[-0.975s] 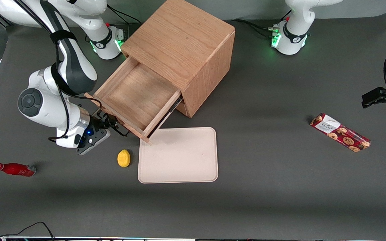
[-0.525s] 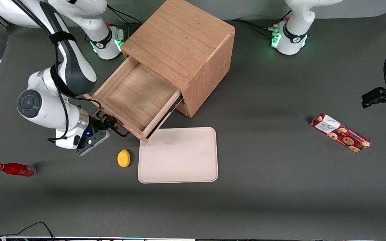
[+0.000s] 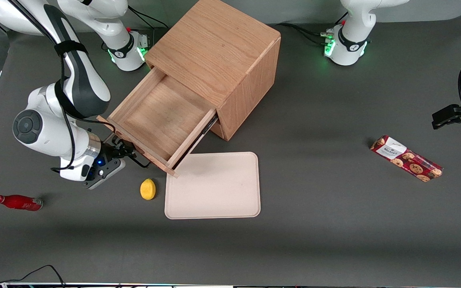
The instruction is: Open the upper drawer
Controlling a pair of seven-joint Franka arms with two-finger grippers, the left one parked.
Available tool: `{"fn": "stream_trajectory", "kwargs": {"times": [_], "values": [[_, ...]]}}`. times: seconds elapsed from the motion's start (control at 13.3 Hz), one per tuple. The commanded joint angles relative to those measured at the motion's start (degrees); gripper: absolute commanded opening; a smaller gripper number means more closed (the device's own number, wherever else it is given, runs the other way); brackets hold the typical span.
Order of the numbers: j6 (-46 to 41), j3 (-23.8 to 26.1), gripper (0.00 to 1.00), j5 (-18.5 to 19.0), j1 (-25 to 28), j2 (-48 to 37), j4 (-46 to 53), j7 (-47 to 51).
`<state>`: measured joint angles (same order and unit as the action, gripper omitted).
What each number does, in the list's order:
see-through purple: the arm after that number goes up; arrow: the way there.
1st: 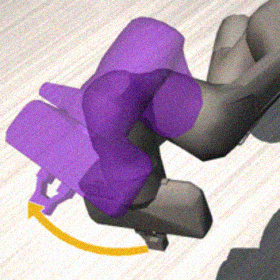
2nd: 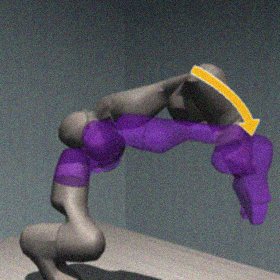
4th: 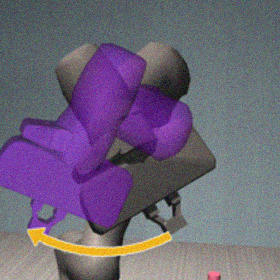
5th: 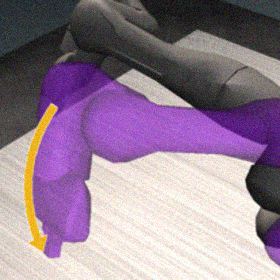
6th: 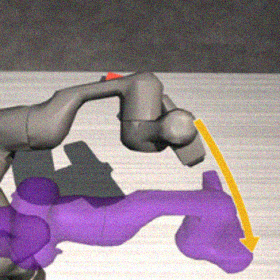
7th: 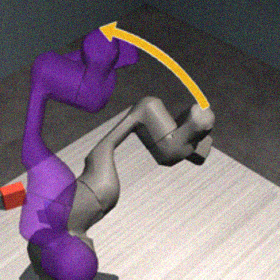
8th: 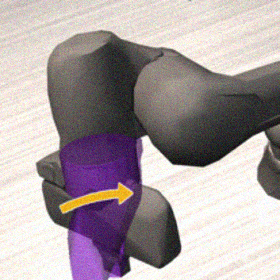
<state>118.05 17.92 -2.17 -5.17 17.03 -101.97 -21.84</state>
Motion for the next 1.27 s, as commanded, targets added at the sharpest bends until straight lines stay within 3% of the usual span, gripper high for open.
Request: {"fn": "stream_trajectory", "kwargs": {"times": [0.0,0.38,0.53,0.9,1.2], "values": [[-1.8,-0.1,1.0,0.9,0.2,0.1,3.5,-0.8],[-9.5,-0.1,1.0,0.7,0.2,-4.5,8.0,2.1],[-13.3,-0.3,1.0,0.9,0.2,-9.1,7.8,12.8],[-24.1,-7.4,1.0,1.6,0.7,-19.2,7.3,31.8],[-27.7,-12.3,1.0,1.6,0.8,-26.7,4.0,32.3]]}}
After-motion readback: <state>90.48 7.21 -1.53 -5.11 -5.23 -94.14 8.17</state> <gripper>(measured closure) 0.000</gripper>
